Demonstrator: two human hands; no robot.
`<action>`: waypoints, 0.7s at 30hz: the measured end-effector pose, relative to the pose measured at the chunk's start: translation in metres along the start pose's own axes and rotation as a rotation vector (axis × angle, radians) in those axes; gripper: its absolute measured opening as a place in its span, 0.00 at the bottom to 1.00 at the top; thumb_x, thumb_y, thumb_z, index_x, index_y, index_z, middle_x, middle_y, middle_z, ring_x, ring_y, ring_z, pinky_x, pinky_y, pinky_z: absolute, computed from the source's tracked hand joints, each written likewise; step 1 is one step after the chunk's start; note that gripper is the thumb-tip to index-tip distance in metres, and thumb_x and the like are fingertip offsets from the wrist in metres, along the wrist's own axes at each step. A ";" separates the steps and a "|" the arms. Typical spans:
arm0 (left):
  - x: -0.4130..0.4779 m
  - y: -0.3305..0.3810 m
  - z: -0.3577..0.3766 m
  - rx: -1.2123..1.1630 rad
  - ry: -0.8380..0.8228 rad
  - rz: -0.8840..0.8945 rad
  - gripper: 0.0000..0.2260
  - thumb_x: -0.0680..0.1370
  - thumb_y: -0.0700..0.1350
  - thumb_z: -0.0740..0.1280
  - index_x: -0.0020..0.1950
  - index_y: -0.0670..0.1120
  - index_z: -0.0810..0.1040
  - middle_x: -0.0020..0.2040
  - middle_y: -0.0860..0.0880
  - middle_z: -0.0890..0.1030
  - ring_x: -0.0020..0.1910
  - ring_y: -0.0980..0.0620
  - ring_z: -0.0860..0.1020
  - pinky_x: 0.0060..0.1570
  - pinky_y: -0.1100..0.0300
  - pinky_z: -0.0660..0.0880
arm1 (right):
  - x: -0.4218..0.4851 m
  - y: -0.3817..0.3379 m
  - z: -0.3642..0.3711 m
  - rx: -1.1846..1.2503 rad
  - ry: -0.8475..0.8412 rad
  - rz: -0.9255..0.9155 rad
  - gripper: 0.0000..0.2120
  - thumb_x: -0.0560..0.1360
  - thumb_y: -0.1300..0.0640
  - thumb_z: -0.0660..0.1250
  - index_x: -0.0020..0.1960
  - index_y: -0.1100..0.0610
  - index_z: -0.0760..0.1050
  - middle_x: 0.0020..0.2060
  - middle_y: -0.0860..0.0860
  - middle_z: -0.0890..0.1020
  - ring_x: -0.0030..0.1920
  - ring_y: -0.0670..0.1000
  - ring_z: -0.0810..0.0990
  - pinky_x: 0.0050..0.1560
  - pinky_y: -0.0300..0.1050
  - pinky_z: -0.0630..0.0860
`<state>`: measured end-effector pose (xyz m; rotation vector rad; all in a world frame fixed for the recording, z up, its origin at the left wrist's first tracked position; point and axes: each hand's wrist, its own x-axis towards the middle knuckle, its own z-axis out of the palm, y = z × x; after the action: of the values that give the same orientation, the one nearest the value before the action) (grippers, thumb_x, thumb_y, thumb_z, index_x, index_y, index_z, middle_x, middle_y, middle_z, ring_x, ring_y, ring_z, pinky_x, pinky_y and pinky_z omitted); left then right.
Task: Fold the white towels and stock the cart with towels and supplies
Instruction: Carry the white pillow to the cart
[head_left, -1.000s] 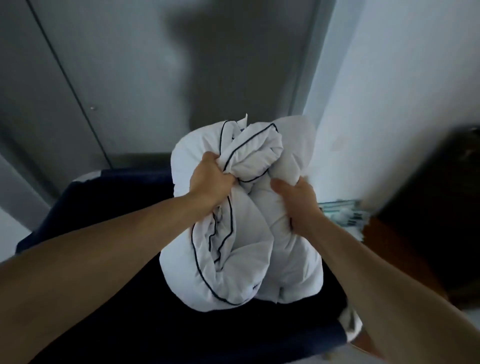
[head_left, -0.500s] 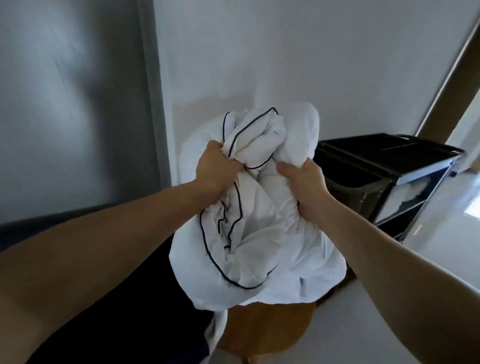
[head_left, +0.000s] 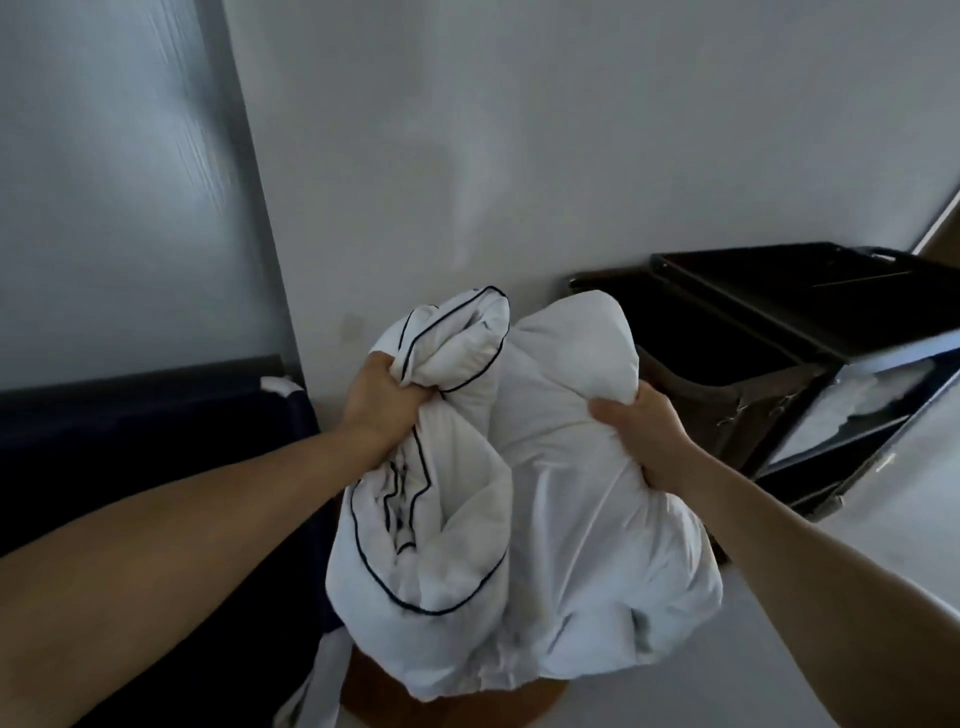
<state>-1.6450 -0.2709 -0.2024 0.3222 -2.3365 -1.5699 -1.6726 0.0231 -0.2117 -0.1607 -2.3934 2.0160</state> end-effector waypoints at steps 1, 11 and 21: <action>0.006 -0.009 0.004 0.019 0.015 -0.023 0.16 0.73 0.47 0.75 0.55 0.43 0.74 0.45 0.52 0.78 0.47 0.48 0.78 0.43 0.57 0.72 | 0.014 0.013 0.000 -0.007 -0.029 0.027 0.14 0.71 0.62 0.75 0.55 0.55 0.79 0.51 0.56 0.85 0.51 0.58 0.84 0.55 0.57 0.81; 0.028 -0.065 0.026 0.196 0.224 -0.335 0.18 0.72 0.49 0.76 0.55 0.44 0.73 0.47 0.51 0.77 0.47 0.50 0.77 0.45 0.54 0.74 | 0.162 0.166 -0.014 -0.184 -0.286 0.276 0.22 0.72 0.57 0.77 0.64 0.58 0.76 0.57 0.55 0.81 0.55 0.57 0.80 0.63 0.57 0.75; 0.033 -0.088 0.069 0.323 0.352 -0.603 0.25 0.70 0.55 0.77 0.57 0.44 0.69 0.49 0.51 0.75 0.46 0.52 0.75 0.41 0.56 0.72 | 0.203 0.219 0.045 -1.191 -0.614 0.030 0.41 0.75 0.34 0.64 0.80 0.45 0.48 0.80 0.56 0.46 0.79 0.61 0.47 0.73 0.68 0.55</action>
<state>-1.6998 -0.2565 -0.3046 1.3627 -2.3074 -1.1942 -1.8613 0.0324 -0.4465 0.4908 -3.5980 0.3663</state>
